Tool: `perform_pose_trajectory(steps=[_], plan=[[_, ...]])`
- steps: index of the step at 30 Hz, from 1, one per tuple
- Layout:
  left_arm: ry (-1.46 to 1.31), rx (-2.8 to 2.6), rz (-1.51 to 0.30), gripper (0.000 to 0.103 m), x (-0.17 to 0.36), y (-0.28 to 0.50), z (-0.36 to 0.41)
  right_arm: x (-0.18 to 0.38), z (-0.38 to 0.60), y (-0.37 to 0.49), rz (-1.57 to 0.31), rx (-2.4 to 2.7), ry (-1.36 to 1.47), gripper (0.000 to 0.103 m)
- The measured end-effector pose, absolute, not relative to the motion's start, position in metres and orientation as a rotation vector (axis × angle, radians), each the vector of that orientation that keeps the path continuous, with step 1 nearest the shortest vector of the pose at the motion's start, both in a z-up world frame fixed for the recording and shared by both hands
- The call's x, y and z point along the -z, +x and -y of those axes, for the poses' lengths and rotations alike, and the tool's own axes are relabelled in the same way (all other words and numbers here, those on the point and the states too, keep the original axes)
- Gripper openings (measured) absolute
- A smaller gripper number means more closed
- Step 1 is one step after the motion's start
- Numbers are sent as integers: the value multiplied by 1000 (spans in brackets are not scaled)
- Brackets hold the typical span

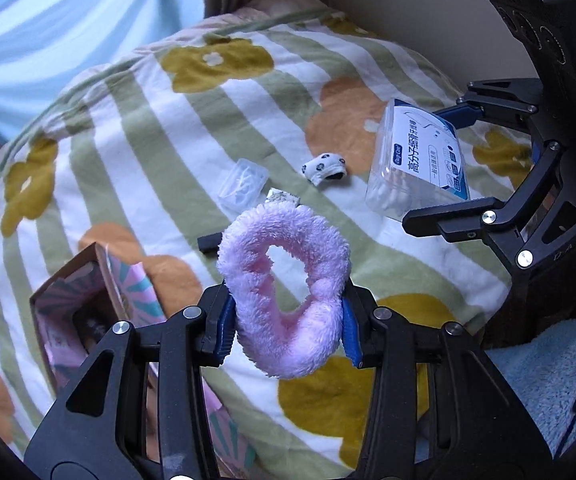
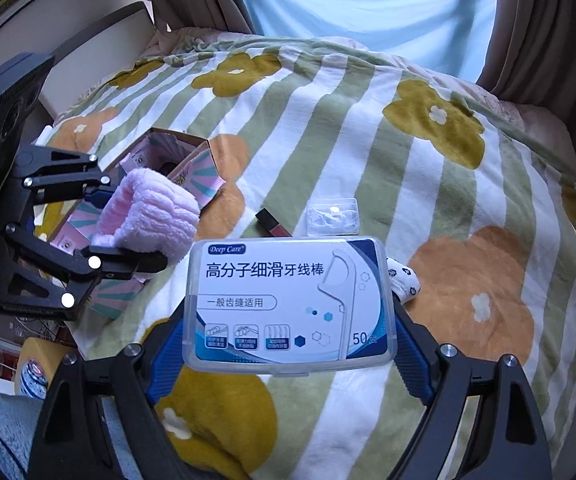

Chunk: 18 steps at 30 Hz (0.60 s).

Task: Organize objects
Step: 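Carry the pink hair band and floss box with both tools over the cardboard box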

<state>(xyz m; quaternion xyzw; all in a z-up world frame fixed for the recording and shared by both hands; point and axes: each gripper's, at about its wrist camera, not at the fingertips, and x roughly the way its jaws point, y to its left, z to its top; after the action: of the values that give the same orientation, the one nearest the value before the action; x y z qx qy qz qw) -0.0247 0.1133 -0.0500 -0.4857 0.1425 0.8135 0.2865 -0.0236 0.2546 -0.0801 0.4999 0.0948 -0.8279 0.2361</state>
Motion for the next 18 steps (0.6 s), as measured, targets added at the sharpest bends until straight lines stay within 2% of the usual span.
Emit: perform_pose_trajectory(steps=[5,14,18], plan=[[-1369,-2333,-218,39,29,-7,-84,56,-243,-14,-106,2353,1434,86],[-1466,-2564,87,39,17,6,-47,47,-227,2,-33,2560,1531,86],[-1479,-2587,69,39,20,6,-45,42,-232,4,-29,2598,1529,86]])
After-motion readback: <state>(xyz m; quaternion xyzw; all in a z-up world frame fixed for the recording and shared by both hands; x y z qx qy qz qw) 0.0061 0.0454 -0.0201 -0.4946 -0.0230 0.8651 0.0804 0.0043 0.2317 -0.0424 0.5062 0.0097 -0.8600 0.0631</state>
